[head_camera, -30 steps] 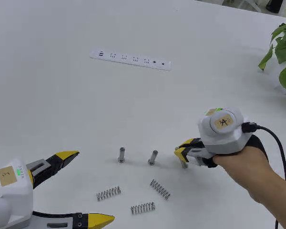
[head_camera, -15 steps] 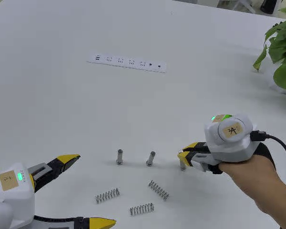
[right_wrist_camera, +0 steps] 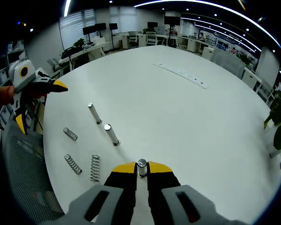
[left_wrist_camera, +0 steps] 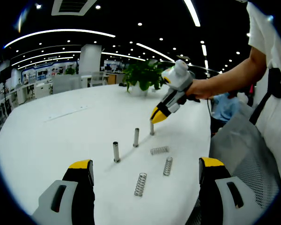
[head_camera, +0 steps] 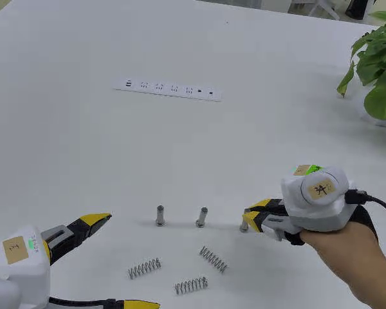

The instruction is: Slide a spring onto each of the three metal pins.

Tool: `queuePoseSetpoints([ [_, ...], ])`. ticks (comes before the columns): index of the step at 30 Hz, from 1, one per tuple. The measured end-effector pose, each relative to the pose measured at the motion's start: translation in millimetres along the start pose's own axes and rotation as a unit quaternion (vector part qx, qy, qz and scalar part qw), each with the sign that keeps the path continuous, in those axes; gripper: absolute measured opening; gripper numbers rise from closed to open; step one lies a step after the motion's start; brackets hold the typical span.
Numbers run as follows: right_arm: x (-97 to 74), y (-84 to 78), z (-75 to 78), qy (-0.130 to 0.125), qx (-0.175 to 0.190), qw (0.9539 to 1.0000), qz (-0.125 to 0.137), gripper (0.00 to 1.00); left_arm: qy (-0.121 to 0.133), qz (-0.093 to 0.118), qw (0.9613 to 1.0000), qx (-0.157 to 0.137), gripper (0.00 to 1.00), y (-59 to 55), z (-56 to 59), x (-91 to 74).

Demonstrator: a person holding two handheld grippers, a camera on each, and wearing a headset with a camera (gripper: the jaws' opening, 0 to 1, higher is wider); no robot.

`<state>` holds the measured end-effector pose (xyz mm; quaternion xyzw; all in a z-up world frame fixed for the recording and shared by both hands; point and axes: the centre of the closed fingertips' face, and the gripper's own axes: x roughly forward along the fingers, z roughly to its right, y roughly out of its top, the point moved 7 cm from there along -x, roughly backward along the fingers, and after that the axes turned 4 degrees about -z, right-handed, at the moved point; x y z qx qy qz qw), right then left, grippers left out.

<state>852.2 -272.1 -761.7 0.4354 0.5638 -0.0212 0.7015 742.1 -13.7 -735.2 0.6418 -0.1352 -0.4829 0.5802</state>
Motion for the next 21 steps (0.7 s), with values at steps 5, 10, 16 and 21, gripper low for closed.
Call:
queuePoseSetpoints([
  [5,-1.9,-2.6,-3.7,0.000,0.004,1.0000,0.004,0.09,-0.001,0.000,1.0000,0.001,0.95,0.2,1.0,0.3],
  [10,-1.0,-2.0,-3.1,0.001,0.003,1.0000,0.004,0.09,-0.001,-0.001,1.0000,0.002,0.94,0.9,2.6,0.4],
  [16,-1.7,-0.5,-3.8,0.003,0.002,1.0000,0.005,0.09,-0.001,0.000,1.0000,0.000,0.94,0.6,2.7,-0.1],
  [21,-2.1,0.6,-4.6,0.004,0.000,1.0000,0.004,0.09,0.000,0.000,1.0000,0.000,0.94,0.2,2.8,0.2],
])
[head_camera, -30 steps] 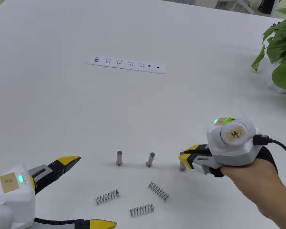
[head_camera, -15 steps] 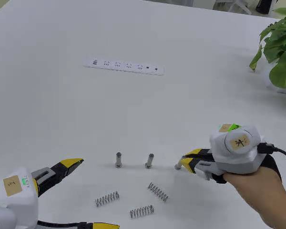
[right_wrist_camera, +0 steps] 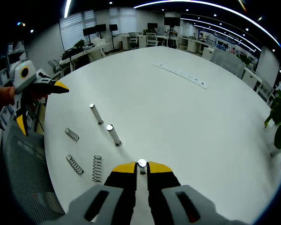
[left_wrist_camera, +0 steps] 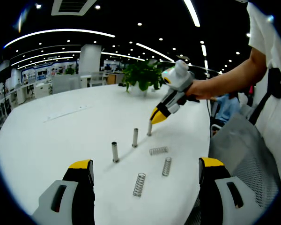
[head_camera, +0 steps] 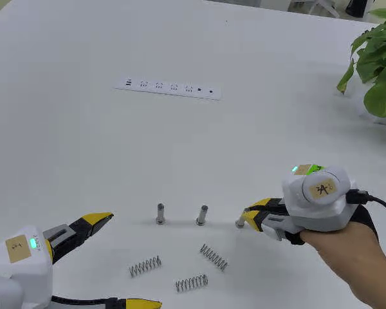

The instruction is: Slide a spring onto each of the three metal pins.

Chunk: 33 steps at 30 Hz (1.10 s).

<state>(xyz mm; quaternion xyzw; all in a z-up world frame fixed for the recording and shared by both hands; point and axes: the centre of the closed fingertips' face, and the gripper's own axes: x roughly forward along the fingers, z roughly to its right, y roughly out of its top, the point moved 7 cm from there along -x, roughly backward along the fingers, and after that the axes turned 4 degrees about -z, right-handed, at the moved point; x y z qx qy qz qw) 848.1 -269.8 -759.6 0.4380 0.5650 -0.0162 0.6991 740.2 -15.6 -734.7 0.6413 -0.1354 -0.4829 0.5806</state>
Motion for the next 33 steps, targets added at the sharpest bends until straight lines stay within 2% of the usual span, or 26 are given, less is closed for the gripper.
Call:
queuePoseSetpoints([
  [18,1.5,-1.7,1.2,0.002,-0.005,1.0000,-0.002,0.11,-0.002,0.001,1.0000,0.000,0.94,1.0,0.1,1.5],
  [33,-0.6,-0.3,1.1,-0.001,-0.012,0.9999,0.005,0.18,-0.001,-0.001,1.0000,0.005,0.94,1.9,-0.5,-0.1],
])
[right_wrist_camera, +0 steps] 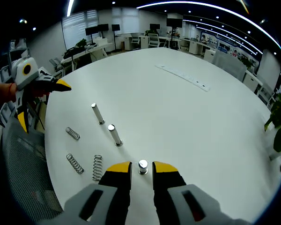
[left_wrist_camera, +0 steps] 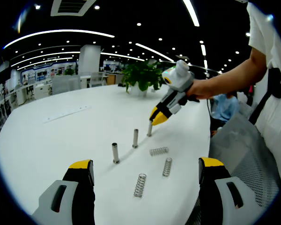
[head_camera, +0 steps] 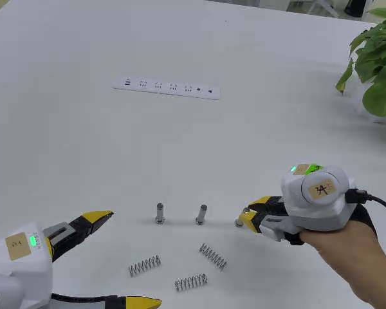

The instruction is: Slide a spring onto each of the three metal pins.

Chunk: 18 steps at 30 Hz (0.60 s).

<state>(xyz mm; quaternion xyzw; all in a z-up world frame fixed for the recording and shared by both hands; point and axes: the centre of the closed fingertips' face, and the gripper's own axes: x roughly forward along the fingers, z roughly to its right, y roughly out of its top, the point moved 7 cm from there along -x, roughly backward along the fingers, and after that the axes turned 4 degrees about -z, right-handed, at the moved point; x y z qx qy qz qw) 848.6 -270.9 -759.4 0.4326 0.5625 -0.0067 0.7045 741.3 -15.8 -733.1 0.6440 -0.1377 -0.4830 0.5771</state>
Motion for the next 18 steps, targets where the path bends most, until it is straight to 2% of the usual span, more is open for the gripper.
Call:
queuePoseSetpoints([
  [18,-16.7,-7.4,-0.3,0.004,-0.008,0.9998,0.020,0.29,-0.005,-0.007,0.9999,0.014,0.94,4.5,0.8,0.5],
])
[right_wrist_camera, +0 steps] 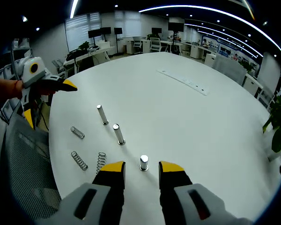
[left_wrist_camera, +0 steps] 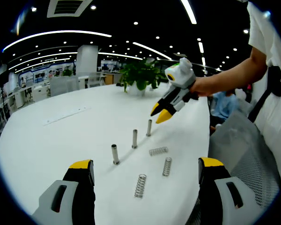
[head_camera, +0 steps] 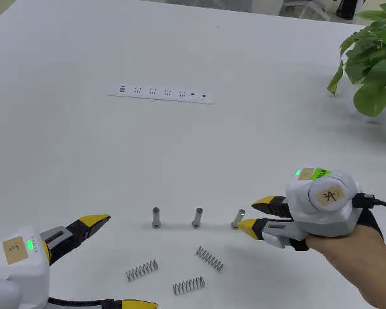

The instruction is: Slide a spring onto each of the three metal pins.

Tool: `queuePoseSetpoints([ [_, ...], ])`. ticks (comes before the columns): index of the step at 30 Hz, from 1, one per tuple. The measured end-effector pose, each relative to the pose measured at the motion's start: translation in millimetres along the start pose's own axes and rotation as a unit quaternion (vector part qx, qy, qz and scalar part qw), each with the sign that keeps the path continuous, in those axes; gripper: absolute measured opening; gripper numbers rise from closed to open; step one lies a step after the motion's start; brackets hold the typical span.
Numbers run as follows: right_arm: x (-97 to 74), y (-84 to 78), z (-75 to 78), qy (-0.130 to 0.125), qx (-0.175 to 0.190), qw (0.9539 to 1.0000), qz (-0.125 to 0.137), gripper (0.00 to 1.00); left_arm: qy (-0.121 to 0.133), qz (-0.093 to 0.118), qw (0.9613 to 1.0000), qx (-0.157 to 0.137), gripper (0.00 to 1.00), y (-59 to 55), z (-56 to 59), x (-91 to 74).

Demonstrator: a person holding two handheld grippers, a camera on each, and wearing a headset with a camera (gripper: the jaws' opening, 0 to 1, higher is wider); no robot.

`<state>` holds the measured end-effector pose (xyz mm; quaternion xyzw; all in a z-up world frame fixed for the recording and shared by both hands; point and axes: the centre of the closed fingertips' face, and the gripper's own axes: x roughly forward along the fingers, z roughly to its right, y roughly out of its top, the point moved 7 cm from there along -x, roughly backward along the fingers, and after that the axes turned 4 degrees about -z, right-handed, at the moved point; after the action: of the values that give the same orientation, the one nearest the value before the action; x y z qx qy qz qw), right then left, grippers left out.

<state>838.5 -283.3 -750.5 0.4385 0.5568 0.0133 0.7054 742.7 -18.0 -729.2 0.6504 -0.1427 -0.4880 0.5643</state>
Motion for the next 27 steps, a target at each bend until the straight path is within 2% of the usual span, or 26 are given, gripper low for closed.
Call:
queuePoseSetpoints([
  [9,-13.7,-6.6,-0.5,0.002,0.003,0.9999,0.015,0.38,-0.001,-0.005,0.9999,0.010,0.93,2.9,0.1,-1.9],
  [16,-25.3,-9.7,-8.2,0.005,-0.002,0.9995,0.031,0.46,0.001,-0.017,0.9996,0.021,0.90,0.9,-2.1,-4.3],
  [22,-34.5,-14.8,-11.6,0.009,-0.007,0.9992,0.039,0.52,0.006,-0.040,0.9986,0.033,0.83,-4.2,-6.1,-5.6],
  [24,-35.9,-17.0,-12.0,0.011,-0.009,0.9991,0.040,0.55,0.008,-0.053,0.9979,0.037,0.80,-6.8,-8.1,-5.3],
  [25,-37.5,-18.5,-13.3,0.012,-0.009,0.9990,0.041,0.56,0.010,-0.066,0.9971,0.036,0.78,-9.3,-10.1,-4.8],
  [27,-38.5,-22.0,-12.0,0.015,-0.010,0.9989,0.043,0.58,0.011,-0.072,0.9966,0.040,0.73,-11.7,-12.4,-3.1],
])
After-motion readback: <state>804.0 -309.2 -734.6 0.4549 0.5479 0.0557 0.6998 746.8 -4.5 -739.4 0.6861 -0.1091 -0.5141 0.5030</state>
